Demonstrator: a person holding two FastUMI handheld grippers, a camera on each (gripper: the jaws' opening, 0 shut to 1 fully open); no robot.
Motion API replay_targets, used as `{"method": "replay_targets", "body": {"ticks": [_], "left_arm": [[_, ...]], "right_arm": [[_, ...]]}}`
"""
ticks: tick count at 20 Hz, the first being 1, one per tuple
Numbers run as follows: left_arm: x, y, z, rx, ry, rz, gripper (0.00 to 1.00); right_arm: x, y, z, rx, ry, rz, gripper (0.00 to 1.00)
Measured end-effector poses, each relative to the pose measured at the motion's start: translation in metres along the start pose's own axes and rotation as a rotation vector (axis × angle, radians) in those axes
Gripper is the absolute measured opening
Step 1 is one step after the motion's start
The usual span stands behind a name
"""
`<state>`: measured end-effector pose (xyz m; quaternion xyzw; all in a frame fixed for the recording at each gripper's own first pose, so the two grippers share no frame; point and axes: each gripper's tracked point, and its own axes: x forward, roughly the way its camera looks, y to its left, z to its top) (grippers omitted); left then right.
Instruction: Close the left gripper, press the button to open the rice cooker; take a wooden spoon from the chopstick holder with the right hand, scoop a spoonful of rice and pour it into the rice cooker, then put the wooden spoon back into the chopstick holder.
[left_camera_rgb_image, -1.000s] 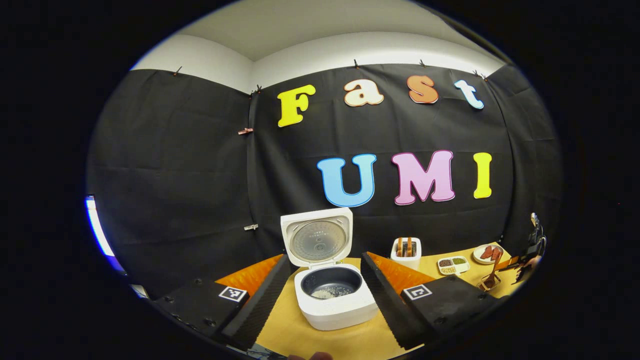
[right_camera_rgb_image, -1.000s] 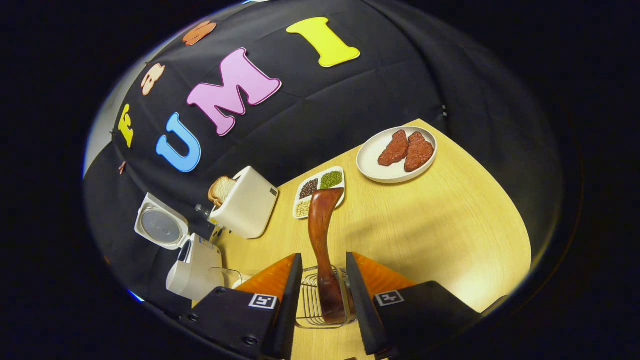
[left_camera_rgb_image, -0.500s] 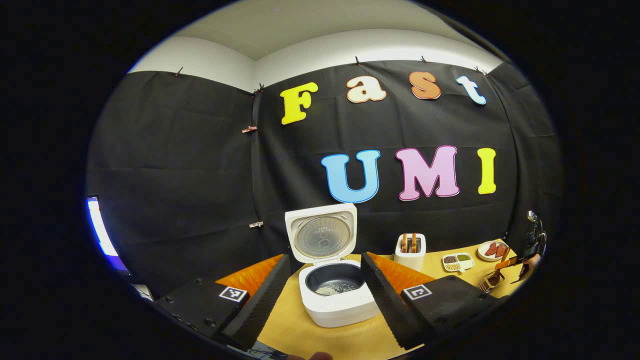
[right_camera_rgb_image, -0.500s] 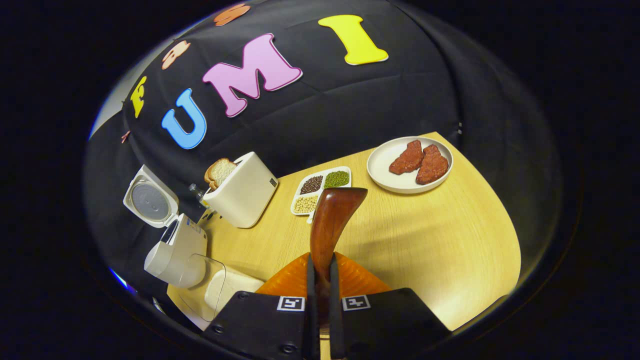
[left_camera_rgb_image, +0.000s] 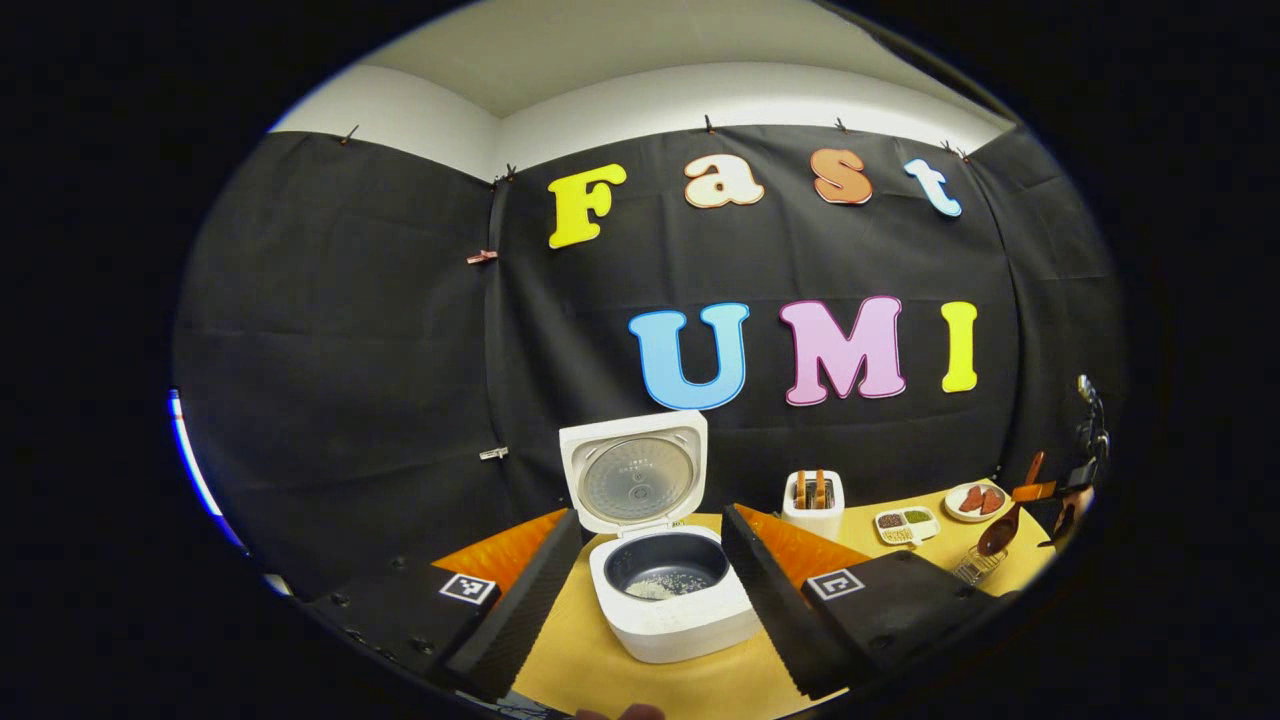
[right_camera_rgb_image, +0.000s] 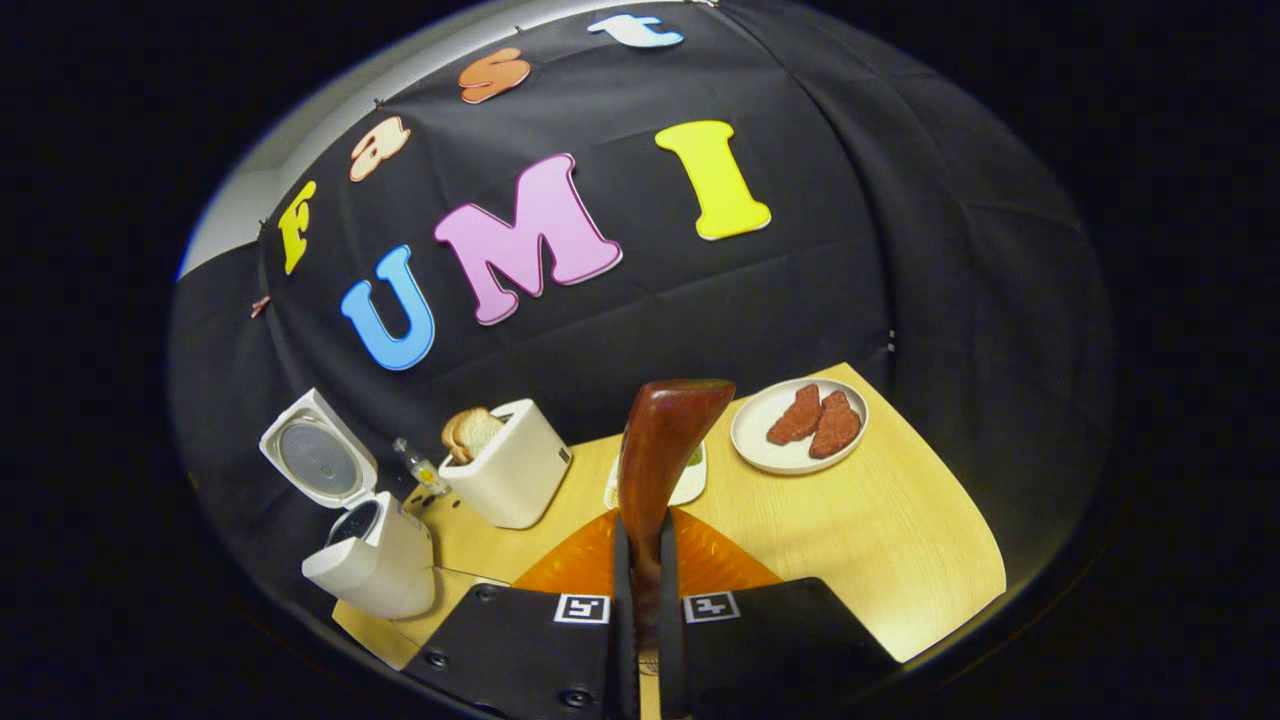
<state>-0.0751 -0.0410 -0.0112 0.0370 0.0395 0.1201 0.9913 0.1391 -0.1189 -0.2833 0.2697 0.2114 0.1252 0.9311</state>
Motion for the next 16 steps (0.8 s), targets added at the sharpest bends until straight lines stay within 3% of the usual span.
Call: {"method": "replay_targets", "body": {"ticks": [5,7,9,12,16], "left_arm": [[0.009,0.022,-0.002,0.017,-0.018,-0.063,0.97],[0.013,0.028,-0.004,0.01,-0.023,-0.096,0.97],[0.017,0.037,-0.007,0.007,-0.025,-0.128,0.97],[0.026,0.048,-0.013,0.001,-0.028,-0.165,0.97],[0.038,0.052,-0.023,-0.019,-0.012,-0.221,0.97]], "right_arm": [[-0.026,0.086,0.015,-0.066,-0.076,0.055,0.12],[-0.03,0.108,0.006,-0.111,-0.089,0.013,0.12],[-0.029,0.128,-0.011,-0.171,-0.093,-0.018,0.12],[-0.022,0.166,-0.058,-0.213,-0.027,0.0,0.12],[0.001,0.168,-0.113,-0.378,0.041,-0.082,0.12]]}}
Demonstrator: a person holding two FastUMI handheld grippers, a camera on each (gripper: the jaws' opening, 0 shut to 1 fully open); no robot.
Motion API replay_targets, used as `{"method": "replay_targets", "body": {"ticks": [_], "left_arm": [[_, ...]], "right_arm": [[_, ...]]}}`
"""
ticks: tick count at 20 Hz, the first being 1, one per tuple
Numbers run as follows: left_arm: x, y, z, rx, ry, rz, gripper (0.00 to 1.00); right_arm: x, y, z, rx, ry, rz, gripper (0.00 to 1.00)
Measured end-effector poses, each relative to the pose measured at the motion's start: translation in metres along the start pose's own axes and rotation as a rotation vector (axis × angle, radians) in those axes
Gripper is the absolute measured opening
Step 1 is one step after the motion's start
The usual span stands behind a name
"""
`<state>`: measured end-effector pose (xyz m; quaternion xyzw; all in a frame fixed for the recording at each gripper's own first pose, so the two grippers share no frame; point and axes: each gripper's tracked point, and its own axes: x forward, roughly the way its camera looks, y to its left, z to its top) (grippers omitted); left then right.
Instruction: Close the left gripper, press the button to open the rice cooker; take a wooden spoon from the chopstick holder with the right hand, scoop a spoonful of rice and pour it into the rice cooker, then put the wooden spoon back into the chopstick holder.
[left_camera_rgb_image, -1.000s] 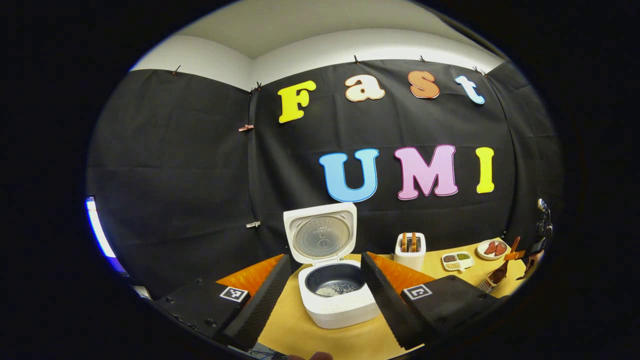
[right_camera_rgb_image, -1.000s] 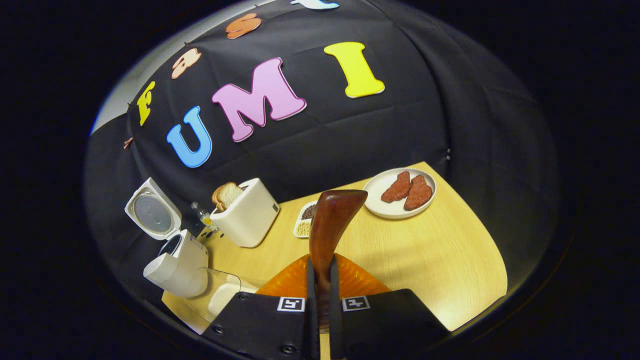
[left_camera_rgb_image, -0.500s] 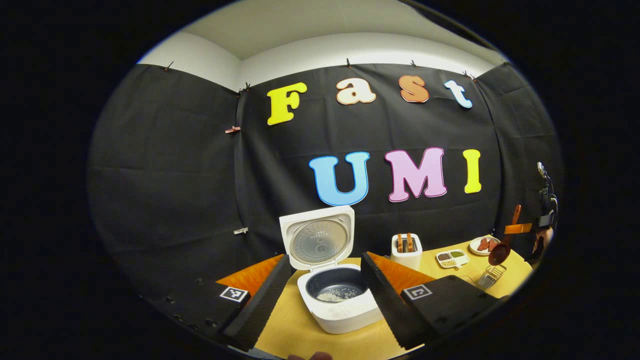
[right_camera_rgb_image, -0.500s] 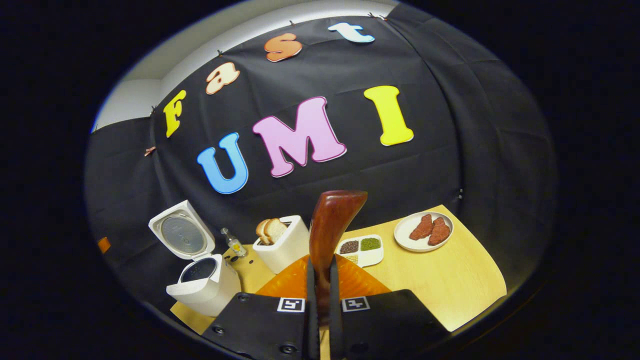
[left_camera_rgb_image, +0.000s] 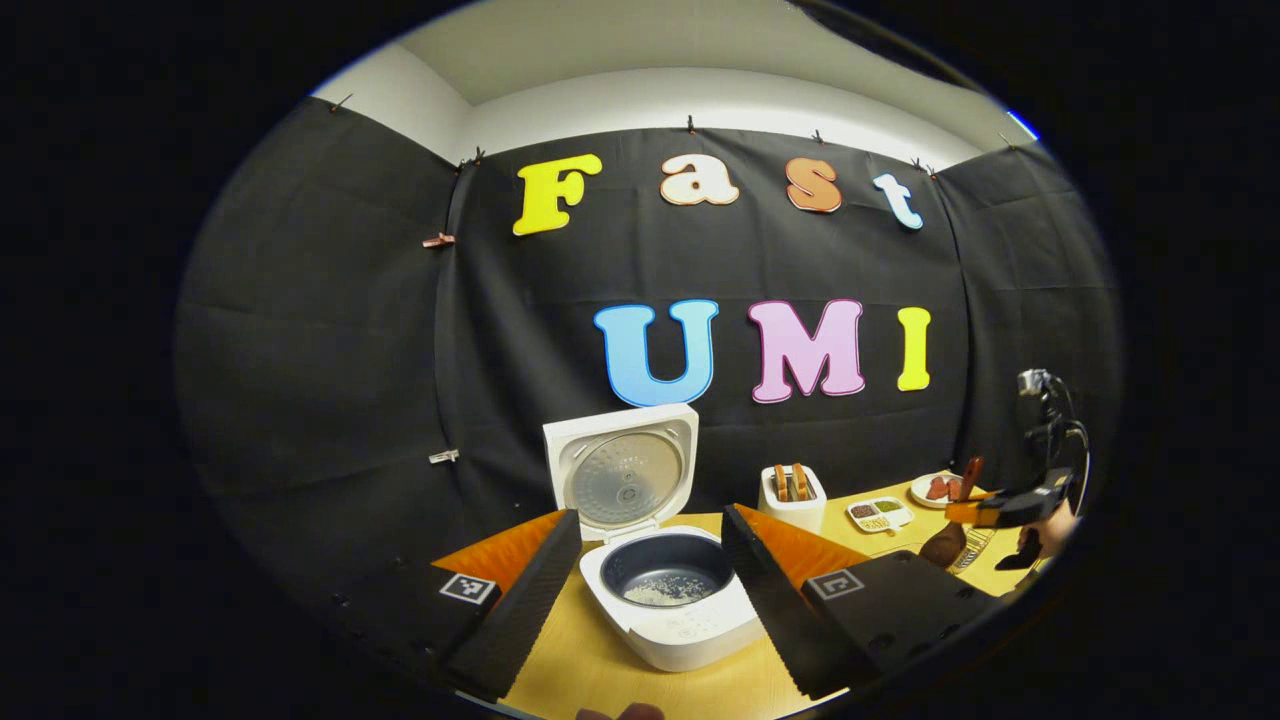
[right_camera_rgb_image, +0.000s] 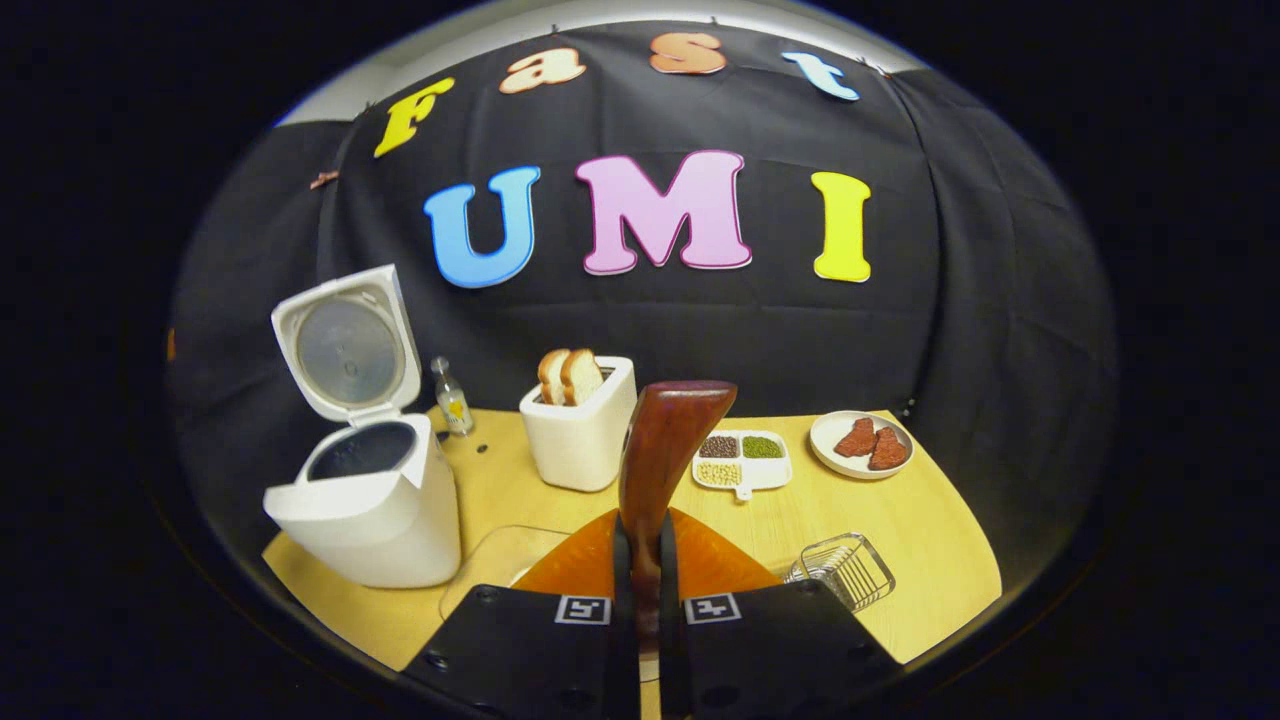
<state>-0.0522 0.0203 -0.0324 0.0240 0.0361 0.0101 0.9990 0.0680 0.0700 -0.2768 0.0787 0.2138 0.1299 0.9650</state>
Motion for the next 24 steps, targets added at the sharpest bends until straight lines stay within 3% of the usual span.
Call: {"method": "replay_targets", "body": {"ticks": [6,10,13,14,15,19,24], "left_arm": [[0.015,0.015,-0.006,0.034,0.008,-0.045,0.97],[0.027,0.025,-0.013,0.021,0.016,-0.058,0.97],[0.028,0.028,-0.015,0.0,0.017,-0.071,0.97],[0.028,0.03,-0.018,-0.006,0.02,-0.073,0.97],[0.027,0.031,-0.018,-0.011,0.02,-0.075,0.97],[0.018,0.045,-0.018,-0.002,0.017,-0.064,0.97],[0.004,0.061,-0.02,-0.02,0.024,-0.037,0.97]], "right_arm": [[0.036,0.025,-0.059,-0.26,0.106,-0.089,0.12],[0.034,0.038,-0.082,-0.277,0.141,-0.14,0.13],[0.033,0.055,-0.091,-0.155,0.166,-0.151,0.12],[0.035,0.06,-0.093,-0.098,0.177,-0.158,0.17],[0.036,0.064,-0.094,-0.044,0.185,-0.166,0.12],[0.041,0.078,-0.095,0.143,0.195,-0.167,0.12],[0.035,0.057,-0.094,0.503,0.193,-0.123,0.13]]}}
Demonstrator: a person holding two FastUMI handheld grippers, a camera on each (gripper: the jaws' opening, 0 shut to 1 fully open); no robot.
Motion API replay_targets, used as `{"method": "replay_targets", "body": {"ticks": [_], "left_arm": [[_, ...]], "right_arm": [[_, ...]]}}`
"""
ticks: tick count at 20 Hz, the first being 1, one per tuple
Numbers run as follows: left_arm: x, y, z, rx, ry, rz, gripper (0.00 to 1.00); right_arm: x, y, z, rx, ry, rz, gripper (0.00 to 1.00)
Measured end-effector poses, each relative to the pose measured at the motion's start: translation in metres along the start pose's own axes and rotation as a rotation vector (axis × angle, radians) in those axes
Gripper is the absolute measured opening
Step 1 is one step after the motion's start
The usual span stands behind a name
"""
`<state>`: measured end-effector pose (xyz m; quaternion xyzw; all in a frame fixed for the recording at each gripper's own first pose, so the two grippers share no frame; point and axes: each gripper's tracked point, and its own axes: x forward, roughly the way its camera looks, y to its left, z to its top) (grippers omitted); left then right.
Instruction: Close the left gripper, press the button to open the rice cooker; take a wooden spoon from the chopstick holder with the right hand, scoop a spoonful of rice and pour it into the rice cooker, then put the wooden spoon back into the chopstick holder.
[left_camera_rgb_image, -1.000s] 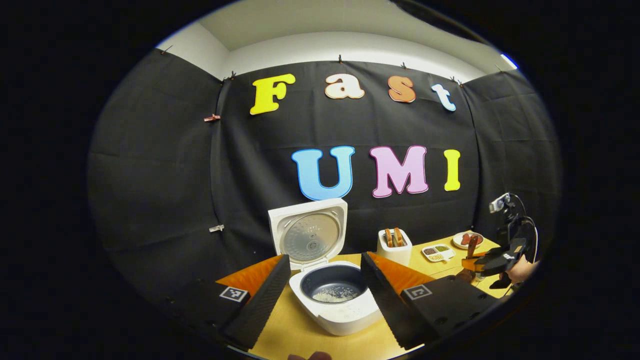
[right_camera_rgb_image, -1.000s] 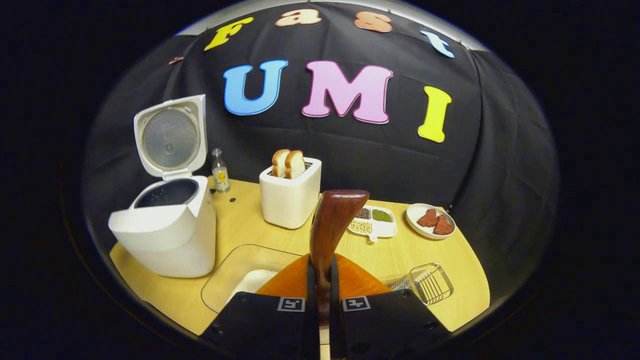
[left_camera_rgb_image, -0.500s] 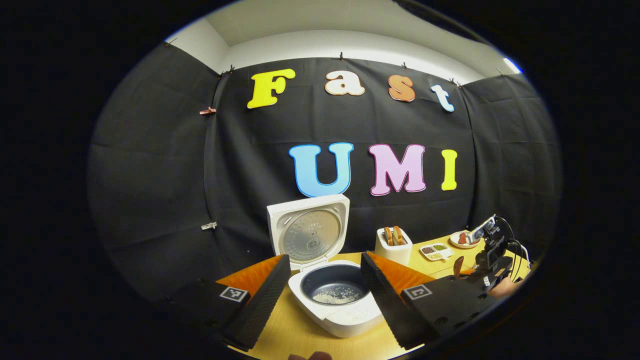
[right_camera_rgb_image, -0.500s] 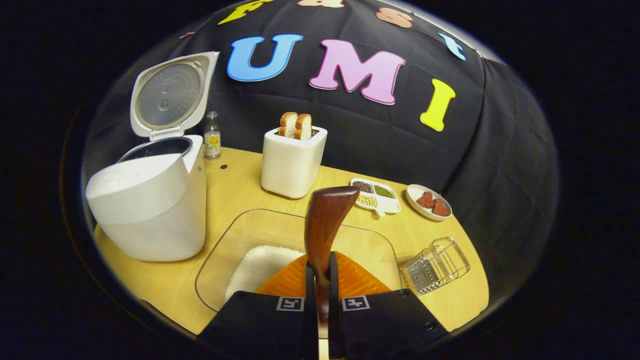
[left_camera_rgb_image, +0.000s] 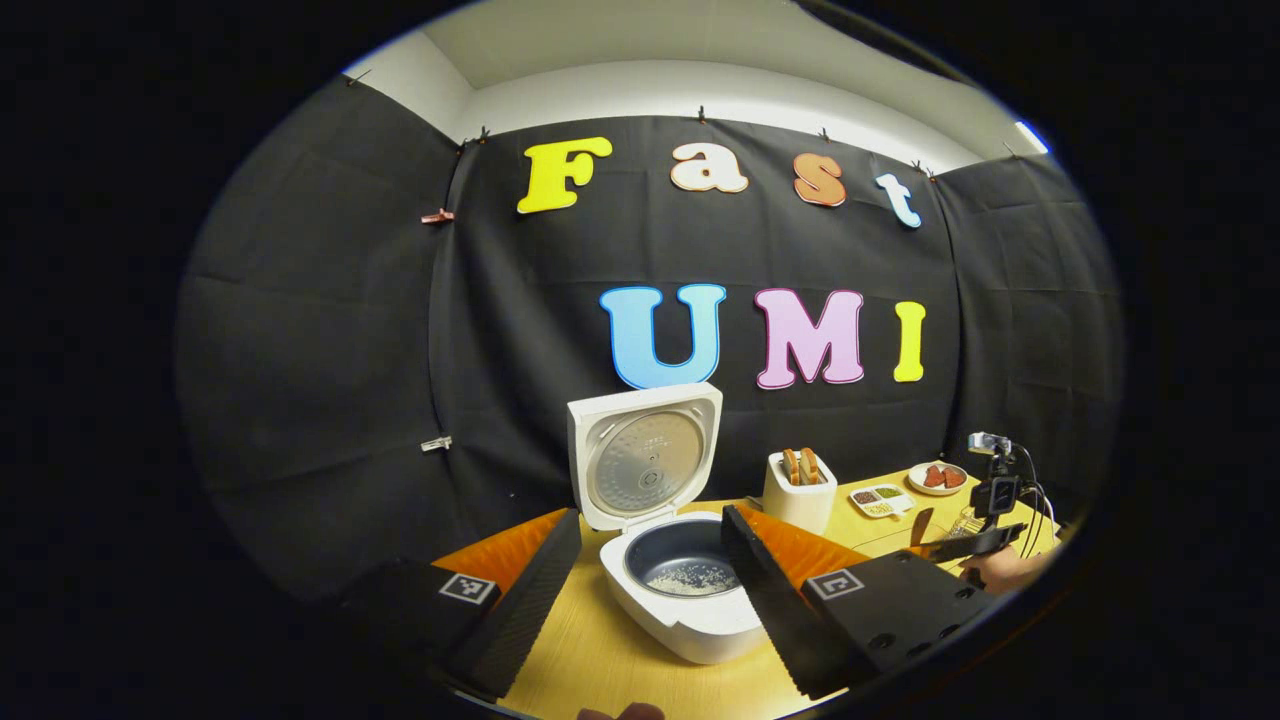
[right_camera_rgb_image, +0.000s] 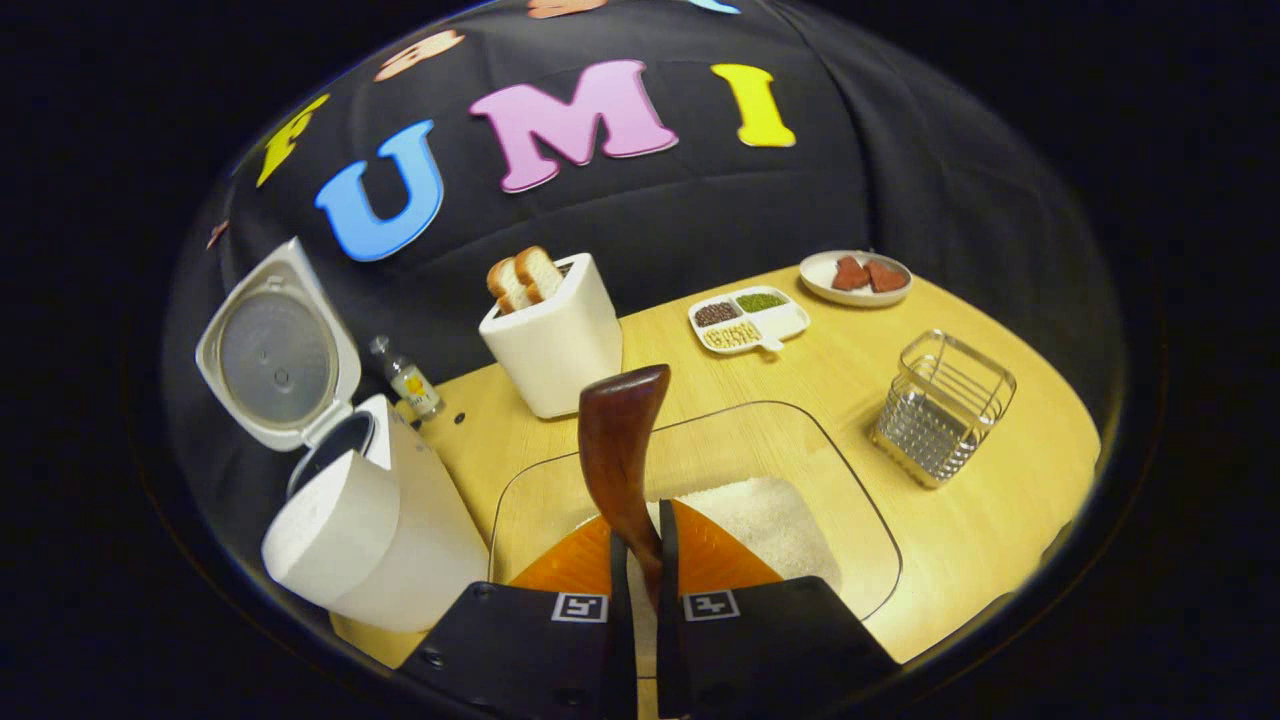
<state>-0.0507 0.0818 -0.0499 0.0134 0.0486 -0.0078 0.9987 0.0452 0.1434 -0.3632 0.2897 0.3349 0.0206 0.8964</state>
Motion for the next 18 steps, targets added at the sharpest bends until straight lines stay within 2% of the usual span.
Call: {"method": "replay_targets", "body": {"ticks": [3,8,12,13,14,15,18], "left_arm": [[-0.007,0.003,0.0,0.005,0.002,0.01,0.97],[-0.021,0.001,0.005,-0.001,-0.007,0.025,0.97],[-0.034,-0.001,0.002,0.002,-0.003,0.028,0.97],[-0.036,-0.002,0.002,0.001,-0.002,0.029,0.97],[-0.037,-0.002,0.001,0.0,-0.001,0.031,0.97],[-0.038,-0.001,0.001,-0.002,-0.001,0.033,0.97],[-0.039,0.001,0.002,-0.008,-0.006,0.038,0.97]], "right_arm": [[-0.006,-0.013,0.003,0.165,0.008,0.06,0.12],[-0.021,-0.024,0.009,0.344,-0.008,0.136,0.12],[-0.025,-0.026,0.032,0.546,-0.055,0.185,0.12],[-0.027,-0.027,0.038,0.582,-0.07,0.194,0.12],[-0.031,-0.029,0.044,0.609,-0.086,0.203,0.17],[-0.034,-0.03,0.05,0.627,-0.101,0.214,0.12],[-0.041,-0.029,0.061,0.65,-0.123,0.246,0.12]]}}
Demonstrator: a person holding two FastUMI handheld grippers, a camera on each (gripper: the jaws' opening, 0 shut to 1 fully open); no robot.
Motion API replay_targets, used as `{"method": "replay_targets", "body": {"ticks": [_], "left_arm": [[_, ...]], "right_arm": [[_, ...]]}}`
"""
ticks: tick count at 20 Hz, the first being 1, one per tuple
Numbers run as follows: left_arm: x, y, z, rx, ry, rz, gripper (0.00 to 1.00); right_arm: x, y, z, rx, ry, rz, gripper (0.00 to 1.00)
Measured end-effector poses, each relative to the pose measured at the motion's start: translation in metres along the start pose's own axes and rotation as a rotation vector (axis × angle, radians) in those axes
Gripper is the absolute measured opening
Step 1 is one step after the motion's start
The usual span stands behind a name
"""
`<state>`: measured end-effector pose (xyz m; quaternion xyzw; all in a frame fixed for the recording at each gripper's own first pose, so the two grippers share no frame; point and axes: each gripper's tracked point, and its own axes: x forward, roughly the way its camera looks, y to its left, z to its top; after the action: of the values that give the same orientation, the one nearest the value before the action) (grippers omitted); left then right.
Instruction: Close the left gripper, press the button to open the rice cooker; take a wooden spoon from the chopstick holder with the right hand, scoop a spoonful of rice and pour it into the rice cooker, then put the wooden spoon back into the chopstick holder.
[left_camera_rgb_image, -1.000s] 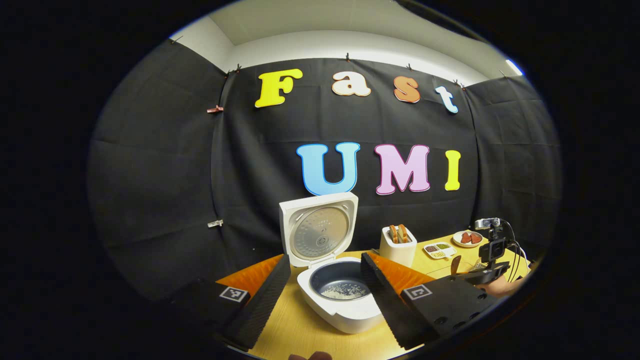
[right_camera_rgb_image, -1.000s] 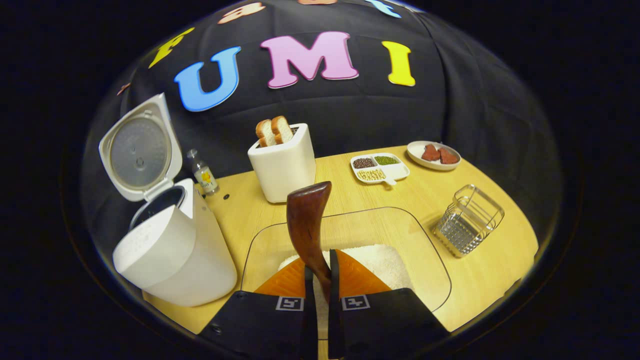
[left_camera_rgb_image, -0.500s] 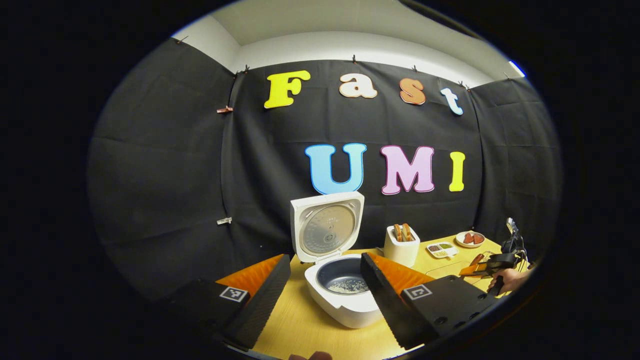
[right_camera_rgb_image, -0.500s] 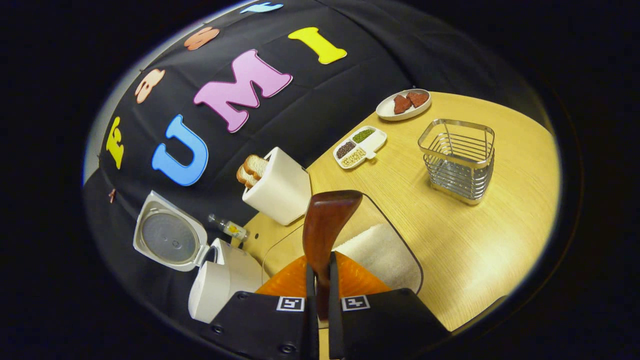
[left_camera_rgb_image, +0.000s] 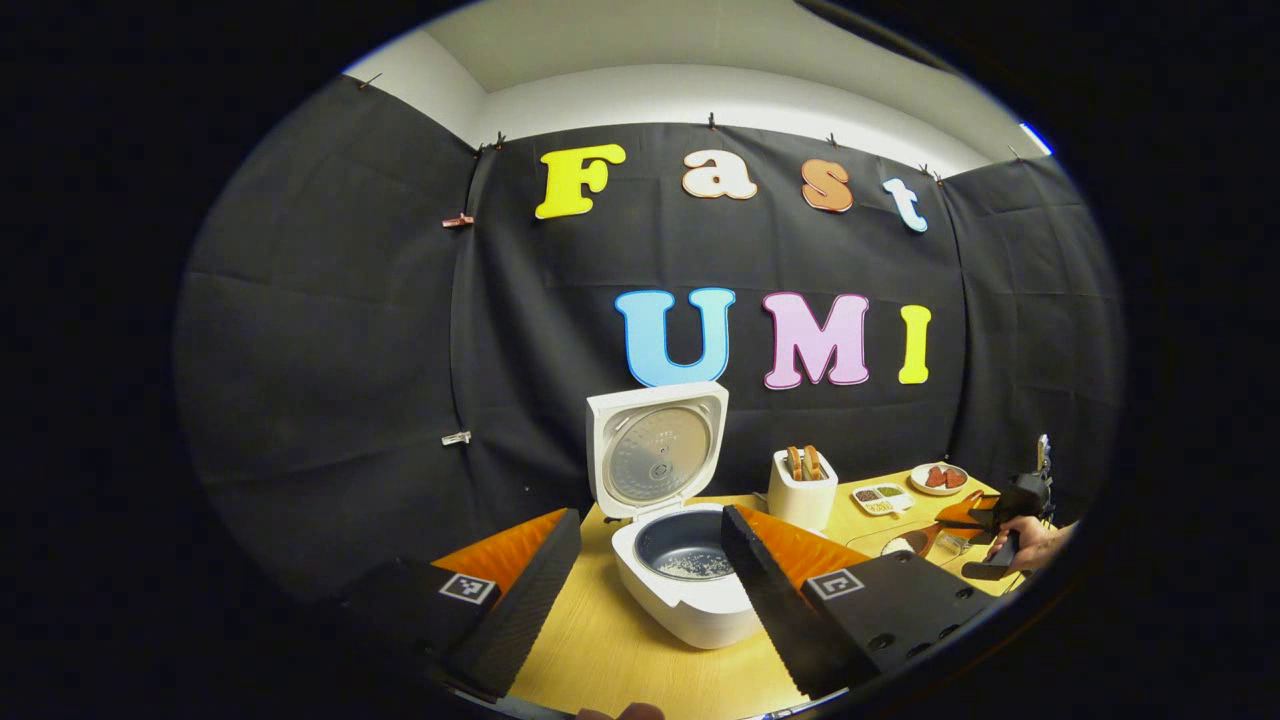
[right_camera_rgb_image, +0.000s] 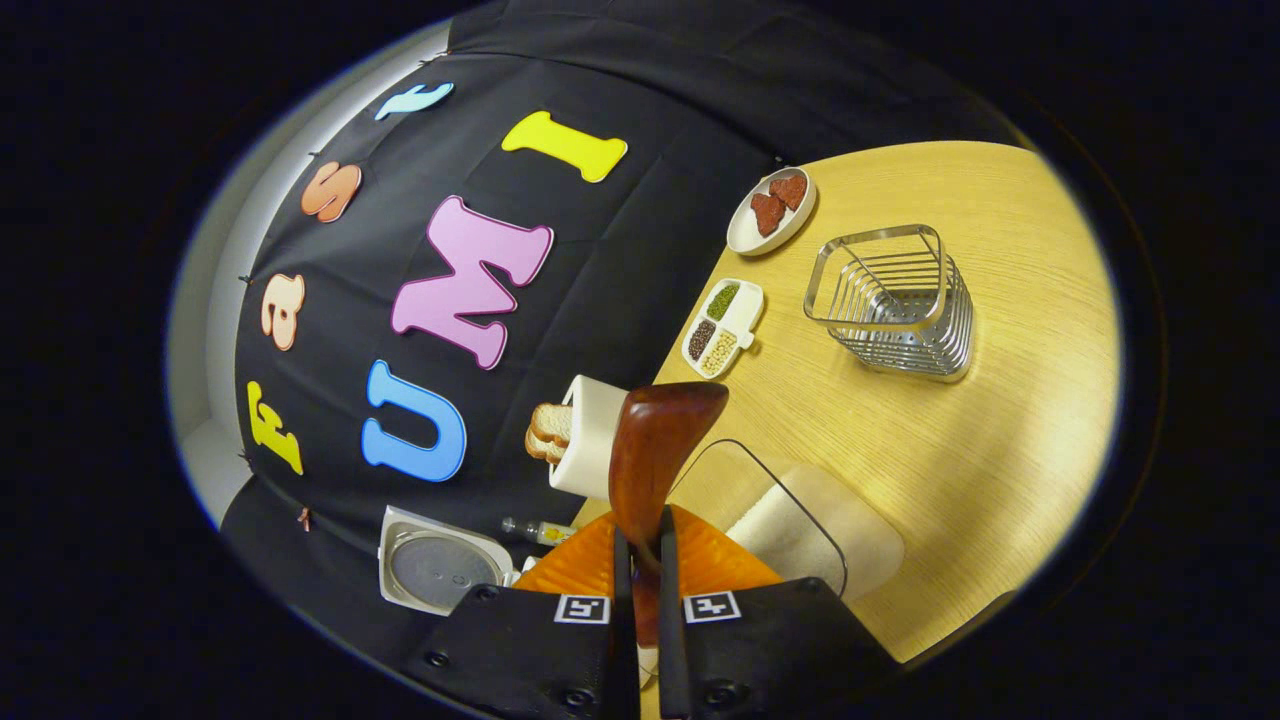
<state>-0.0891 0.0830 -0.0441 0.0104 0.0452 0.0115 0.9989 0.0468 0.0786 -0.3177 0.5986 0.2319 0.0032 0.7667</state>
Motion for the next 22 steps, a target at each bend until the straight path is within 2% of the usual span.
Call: {"method": "replay_targets", "body": {"ticks": [4,11,17,22], "left_arm": [[0.002,0.0,0.002,0.001,-0.011,-0.006,0.97],[0.005,0.002,0.002,-0.013,-0.021,-0.012,0.97],[0.004,0.014,-0.003,-0.038,-0.026,0.008,0.97],[0.003,0.024,-0.012,-0.051,-0.011,0.02,0.97]], "right_arm": [[-0.007,0.012,0.009,0.086,-0.014,0.042,0.12],[-0.016,0.058,0.011,0.143,0.013,0.113,0.12],[-0.006,0.119,-0.015,0.134,0.072,0.181,0.12],[0.016,0.176,-0.052,0.128,0.124,0.244,0.12]]}}
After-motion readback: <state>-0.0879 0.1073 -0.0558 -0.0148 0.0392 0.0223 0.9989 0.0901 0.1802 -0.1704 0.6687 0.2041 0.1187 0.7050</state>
